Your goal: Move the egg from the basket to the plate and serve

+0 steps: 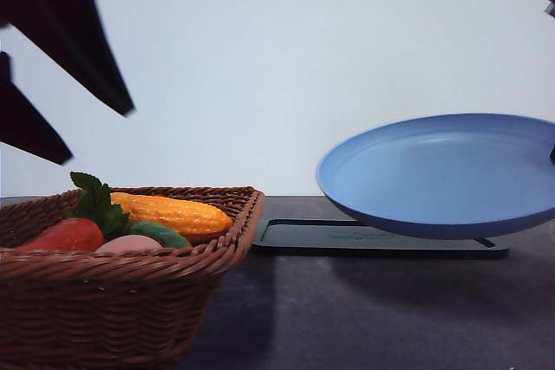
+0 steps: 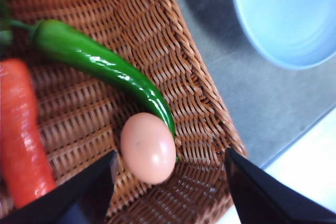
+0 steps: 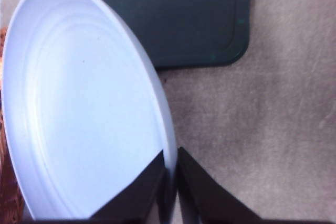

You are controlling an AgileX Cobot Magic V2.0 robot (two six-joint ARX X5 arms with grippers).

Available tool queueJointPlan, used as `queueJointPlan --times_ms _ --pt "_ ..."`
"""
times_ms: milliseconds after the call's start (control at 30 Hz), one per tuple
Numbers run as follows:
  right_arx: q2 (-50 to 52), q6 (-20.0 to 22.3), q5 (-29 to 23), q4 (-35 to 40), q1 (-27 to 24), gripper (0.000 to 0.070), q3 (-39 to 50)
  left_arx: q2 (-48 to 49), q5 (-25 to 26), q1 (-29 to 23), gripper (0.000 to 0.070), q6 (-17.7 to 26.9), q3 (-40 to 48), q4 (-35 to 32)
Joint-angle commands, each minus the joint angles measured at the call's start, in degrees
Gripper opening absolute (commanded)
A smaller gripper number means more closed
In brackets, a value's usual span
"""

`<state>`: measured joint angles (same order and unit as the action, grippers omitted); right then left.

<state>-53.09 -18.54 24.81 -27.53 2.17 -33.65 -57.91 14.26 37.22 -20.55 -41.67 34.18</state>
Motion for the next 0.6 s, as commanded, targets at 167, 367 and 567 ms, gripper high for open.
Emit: queueJointPlan --times_ms 167,367,567 --pt "0.9 -1.0 0.3 -0.2 -0.5 0.0 -0.5 -10.5 -3.0 4.6 0.0417 -0.1 -3.9 -0.5" --pt "0.9 -1.0 0.3 -0.4 -0.5 0.0 -0.5 -18.7 -3.7 6.0 0.0409 0.1 -5.0 -1.3" --pt "0.9 -1.0 0.3 -0.4 -0.5 0.0 -0.5 -23.4 -4.5 6.0 0.0409 0.2 -5.0 -1.6"
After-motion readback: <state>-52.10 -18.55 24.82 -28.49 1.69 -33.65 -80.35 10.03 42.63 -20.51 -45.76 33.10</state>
